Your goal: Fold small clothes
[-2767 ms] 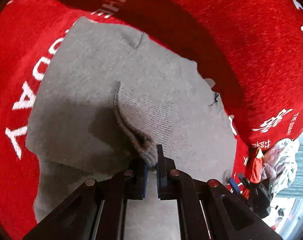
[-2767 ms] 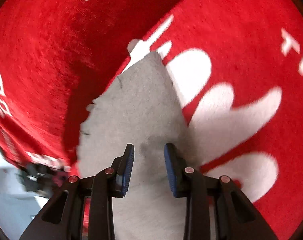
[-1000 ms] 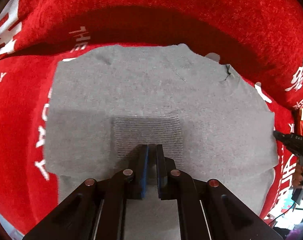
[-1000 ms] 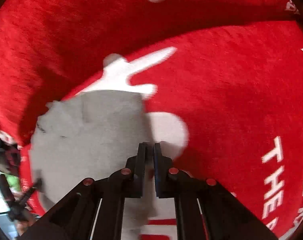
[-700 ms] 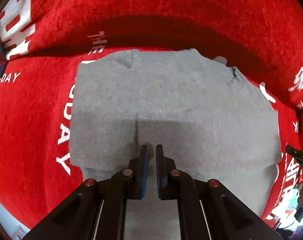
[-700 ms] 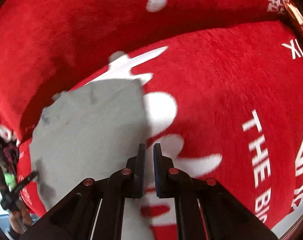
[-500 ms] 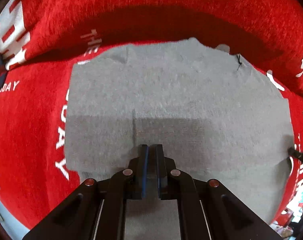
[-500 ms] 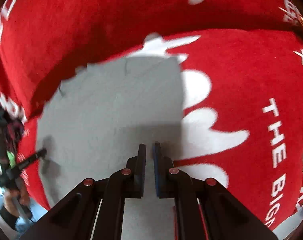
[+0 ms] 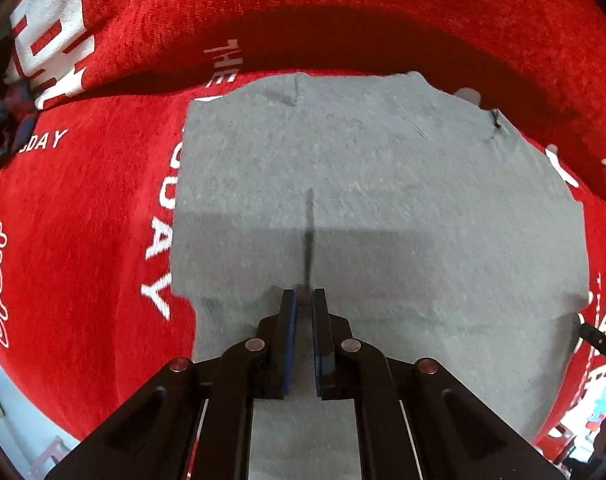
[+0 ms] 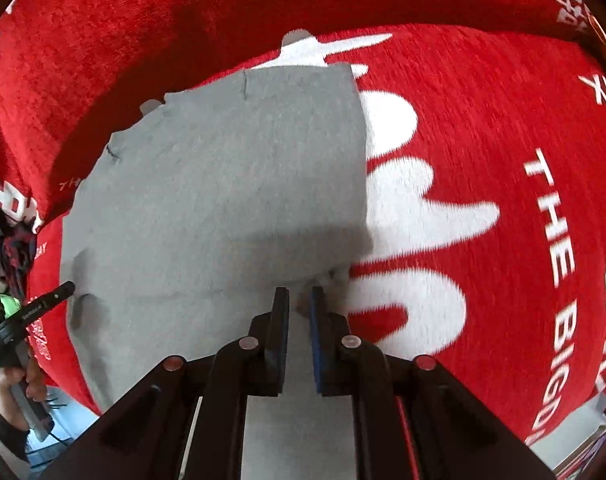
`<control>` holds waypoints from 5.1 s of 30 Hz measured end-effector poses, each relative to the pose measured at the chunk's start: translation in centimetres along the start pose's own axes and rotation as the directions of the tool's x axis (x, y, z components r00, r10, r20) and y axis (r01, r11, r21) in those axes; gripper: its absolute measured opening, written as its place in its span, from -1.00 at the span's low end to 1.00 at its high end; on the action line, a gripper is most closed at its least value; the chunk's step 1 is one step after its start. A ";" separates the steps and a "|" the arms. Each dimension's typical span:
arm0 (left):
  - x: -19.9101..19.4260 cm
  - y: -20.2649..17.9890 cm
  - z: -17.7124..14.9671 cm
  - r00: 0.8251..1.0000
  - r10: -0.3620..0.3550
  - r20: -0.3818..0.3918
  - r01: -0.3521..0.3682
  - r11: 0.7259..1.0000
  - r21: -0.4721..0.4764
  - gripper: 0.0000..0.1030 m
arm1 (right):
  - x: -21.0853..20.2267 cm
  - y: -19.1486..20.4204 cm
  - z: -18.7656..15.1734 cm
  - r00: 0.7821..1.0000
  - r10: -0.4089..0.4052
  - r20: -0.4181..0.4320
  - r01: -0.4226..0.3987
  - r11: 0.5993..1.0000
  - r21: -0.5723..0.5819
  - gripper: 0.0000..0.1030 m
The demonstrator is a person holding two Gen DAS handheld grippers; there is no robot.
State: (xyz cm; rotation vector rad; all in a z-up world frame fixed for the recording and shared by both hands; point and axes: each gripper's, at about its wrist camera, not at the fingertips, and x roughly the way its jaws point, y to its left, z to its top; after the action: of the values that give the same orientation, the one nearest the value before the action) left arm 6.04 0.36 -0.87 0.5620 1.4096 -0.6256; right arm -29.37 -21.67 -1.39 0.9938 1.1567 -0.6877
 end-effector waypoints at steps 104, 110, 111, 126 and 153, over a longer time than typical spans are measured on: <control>22.5 1.3 -35.2 0.918 -0.333 -0.216 0.279 0.928 -0.248 -0.33 | 8.4 -6.2 -25.8 0.886 0.343 -0.312 -0.305 0.938 0.167 -0.77; 19.3 2.7 -34.8 0.869 -0.470 -0.152 0.421 0.865 -0.273 -0.85 | 5.0 -5.3 -24.8 0.816 0.521 -0.249 -0.476 0.851 0.223 -0.86; 18.3 2.7 -33.8 0.868 -0.479 -0.133 0.436 0.861 -0.262 -0.85 | 4.1 -5.0 -24.2 0.800 0.555 -0.228 -0.509 0.829 0.231 -0.86; 10.9 4.0 -14.7 0.943 -0.330 0.040 0.331 0.942 -0.048 -0.83 | 1.1 -1.3 -7.7 0.793 0.608 0.023 -0.596 0.769 0.232 -0.86; 16.5 0.1 -10.6 0.976 -0.172 -0.136 0.191 0.972 0.136 0.41 | -0.6 1.4 -3.0 0.988 0.145 -0.056 -0.153 0.972 -0.181 0.04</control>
State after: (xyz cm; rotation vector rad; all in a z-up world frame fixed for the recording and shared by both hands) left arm -0.54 6.71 -18.19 0.6017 1.5512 -0.8604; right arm -29.60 -18.37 -0.74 0.9303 1.1473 -0.4330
